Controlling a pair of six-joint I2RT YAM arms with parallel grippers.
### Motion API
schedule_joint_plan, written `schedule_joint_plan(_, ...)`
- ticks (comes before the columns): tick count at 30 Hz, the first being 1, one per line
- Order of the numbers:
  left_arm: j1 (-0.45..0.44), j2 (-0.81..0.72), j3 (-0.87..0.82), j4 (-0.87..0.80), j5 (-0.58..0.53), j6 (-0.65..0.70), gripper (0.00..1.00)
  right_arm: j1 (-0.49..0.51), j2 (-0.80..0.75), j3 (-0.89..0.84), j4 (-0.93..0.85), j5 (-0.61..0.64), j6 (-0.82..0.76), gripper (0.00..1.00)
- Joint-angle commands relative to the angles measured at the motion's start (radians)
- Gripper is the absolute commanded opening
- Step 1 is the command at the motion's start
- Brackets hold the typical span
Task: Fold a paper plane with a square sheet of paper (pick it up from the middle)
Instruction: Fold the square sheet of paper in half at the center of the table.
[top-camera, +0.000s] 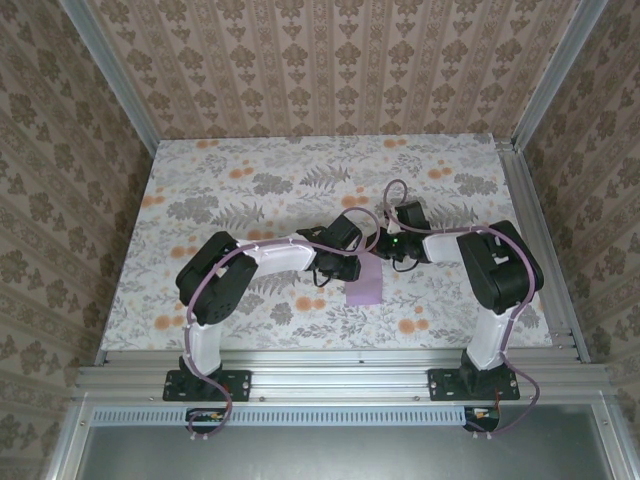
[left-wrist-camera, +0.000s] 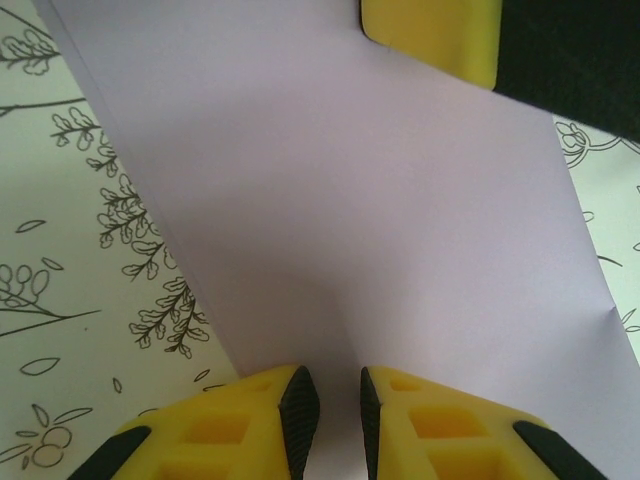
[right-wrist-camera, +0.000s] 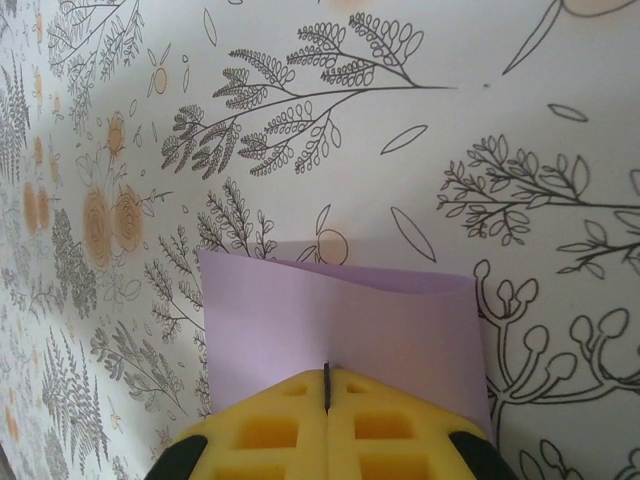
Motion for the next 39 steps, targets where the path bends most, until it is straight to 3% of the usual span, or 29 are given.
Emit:
schedule_joint_plan(1, 0.002, 0.082, -0.085, -0.251, -0.054, 0.021, 0.26, -0.063, 0.046, 0.013, -0.023, 0.159, -0.029, 0.04)
schedule_joint_plan(17, 0.003, 0.087, -0.064, -0.279, -0.059, 0.027, 0.26, -0.138, 0.062, 0.055, -0.032, 0.164, -0.019, 0.05)
schedule_joint_plan(22, 0.003, 0.096, -0.049, -0.279, -0.052, 0.027, 0.26, -0.131, -0.001, 0.031, -0.030, 0.100, -0.033, 0.05)
schedule_joint_plan(31, 0.003, 0.108, -0.040, -0.270, -0.037, 0.025, 0.26, -0.002, -0.235, -0.154, -0.021, 0.015, 0.060, 0.06)
schedule_joint_plan(39, 0.002, 0.103, -0.046, -0.263, -0.029, 0.027, 0.26, 0.080, -0.247, -0.247, -0.055, 0.019, 0.074, 0.06)
